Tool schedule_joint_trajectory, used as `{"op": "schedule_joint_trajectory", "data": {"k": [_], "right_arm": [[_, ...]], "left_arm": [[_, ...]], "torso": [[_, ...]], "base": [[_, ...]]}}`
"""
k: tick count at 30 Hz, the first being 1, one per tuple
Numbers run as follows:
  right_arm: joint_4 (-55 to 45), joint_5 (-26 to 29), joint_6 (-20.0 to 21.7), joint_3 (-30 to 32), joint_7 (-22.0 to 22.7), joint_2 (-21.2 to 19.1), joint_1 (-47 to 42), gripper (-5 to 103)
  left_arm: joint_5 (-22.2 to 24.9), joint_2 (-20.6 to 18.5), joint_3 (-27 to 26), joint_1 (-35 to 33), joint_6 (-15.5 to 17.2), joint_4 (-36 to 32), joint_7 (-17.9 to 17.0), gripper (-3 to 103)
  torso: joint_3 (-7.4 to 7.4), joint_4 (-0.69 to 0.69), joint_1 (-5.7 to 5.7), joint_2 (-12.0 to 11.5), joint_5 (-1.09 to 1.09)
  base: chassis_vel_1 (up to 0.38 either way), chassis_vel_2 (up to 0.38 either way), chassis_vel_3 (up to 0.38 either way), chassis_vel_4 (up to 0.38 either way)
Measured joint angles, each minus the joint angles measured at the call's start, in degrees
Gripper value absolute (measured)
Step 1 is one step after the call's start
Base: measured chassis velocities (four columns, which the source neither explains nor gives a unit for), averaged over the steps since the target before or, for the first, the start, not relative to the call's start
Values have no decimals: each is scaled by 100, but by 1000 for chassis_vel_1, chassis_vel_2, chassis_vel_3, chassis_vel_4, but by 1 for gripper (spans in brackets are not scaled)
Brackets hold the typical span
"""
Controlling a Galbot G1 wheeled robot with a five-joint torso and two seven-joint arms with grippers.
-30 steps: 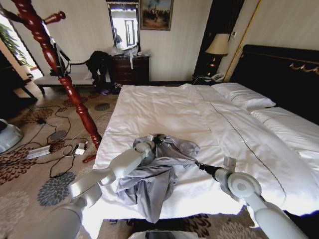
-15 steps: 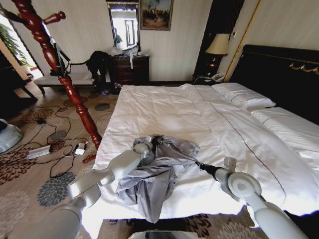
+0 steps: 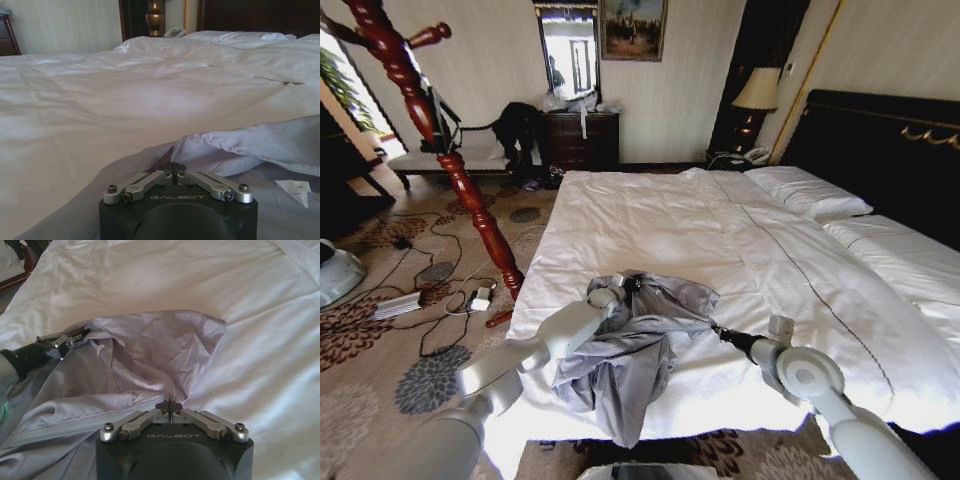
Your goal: Pick up the clothes from the bed and hang them on the clothes hanger.
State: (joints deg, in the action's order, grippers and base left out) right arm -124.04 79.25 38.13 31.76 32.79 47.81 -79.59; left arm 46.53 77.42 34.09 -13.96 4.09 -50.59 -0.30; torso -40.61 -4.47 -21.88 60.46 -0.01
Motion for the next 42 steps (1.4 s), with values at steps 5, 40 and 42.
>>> {"op": "schedule_joint_trajectory", "data": {"k": [5, 40, 42], "right_arm": [[-77, -6, -2, -13, 8, -3, 14, 0], [-31, 1120, -225, -212, -48, -1611, 3379, 0], [165, 1215, -238, -431, -36, -1642, 3972, 0]], "left_arm": [[91, -219, -126, -45, 90, -505, -130, 0], [2008, -2356, -1580, 1160, 1051, -4356, -2005, 0], [2121, -2469, -1656, 1330, 1124, -4428, -2089, 0]], "torso": [[0, 0, 0, 0, 0], [0, 2, 0, 0, 0], [-1, 3, -1, 0, -1]], "base": [[0, 0, 0, 0], [0, 0, 0, 0], [0, 0, 0, 0]]}}
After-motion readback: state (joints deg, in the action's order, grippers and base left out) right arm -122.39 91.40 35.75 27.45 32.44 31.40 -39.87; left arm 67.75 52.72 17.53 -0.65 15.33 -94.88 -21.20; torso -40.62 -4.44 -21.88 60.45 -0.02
